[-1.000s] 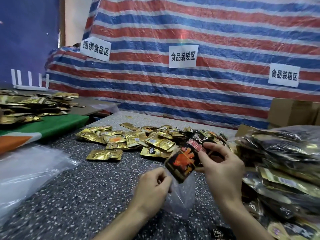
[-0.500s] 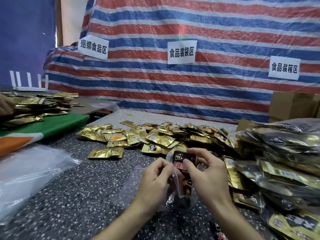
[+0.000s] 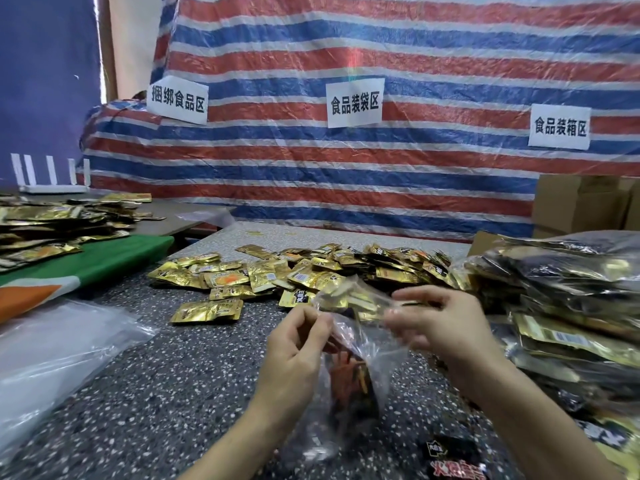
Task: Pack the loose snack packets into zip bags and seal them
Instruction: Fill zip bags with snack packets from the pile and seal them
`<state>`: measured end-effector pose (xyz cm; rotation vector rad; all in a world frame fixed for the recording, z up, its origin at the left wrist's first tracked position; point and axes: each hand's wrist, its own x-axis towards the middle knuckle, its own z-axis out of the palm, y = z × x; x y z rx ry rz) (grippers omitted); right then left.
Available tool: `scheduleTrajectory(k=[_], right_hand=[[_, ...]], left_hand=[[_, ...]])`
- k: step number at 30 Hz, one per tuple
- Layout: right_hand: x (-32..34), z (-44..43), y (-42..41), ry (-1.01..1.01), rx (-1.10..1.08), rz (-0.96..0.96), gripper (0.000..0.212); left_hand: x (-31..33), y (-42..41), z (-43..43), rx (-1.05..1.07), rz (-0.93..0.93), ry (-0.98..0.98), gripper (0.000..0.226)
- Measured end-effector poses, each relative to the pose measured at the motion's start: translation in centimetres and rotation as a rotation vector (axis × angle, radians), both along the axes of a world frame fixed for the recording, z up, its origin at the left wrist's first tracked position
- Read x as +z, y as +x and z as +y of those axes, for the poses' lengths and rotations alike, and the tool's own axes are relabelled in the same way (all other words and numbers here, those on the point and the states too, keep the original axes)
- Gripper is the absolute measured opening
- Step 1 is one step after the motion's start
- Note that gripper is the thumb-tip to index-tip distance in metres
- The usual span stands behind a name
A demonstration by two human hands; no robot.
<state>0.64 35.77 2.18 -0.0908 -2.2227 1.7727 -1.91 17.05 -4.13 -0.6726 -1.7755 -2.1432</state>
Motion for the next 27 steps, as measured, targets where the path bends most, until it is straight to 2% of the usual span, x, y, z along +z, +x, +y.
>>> scheduleTrajectory(k=[3, 9, 12, 14, 17, 19, 23, 25, 27], right_hand=[[0.0, 0.2, 0.4, -0.021, 0.012, 0.118, 0.023], [-1.1, 0.7, 1.7, -0.146, -0.102, 0.387, 0.016], [-2.0, 0.8, 2.0, -0.171, -0.18, 0.416, 0.033], [-2.5, 0.6, 2.0, -0.091, -0.178, 0.396, 0.035], [-3.2, 0.2, 1.9, 0.065, -0.153, 0.419, 0.026], [-3.5, 0.2, 1.8, 0.115, -0.157, 0.444, 0.021], [-3.4, 0.5, 1.9, 0.114, -0.171, 0.474, 0.023], [-3.3, 0.7, 2.0, 0.108, -0.167, 0.481, 0.024], [-3.3, 0.7, 2.0, 0.109, -0.156, 0.489, 0.023]], left_hand=[[0.2, 0.3, -0.1, 0.026, 0.069, -0.023, 0.032], [0.7, 1.6, -0.1, 0.002, 0.199, -0.051, 0.035], [0.5, 0.6, -0.5, 0.101, 0.183, -0.079, 0.033], [0.4, -1.1, -0.4, 0.224, 0.085, -0.123, 0.031], [0.9, -5.8, 0.2, 0.32, -0.029, -0.416, 0.01], [1.1, -9.1, 0.9, 0.409, -0.008, -0.659, 0.01], [0.8, -14.2, 1.6, 0.574, 0.043, -0.997, 0.041], [0.5, -15.8, 1.9, 0.59, 0.11, -1.207, 0.06], [0.6, -16.7, 2.4, 0.53, 0.133, -1.279, 0.076]])
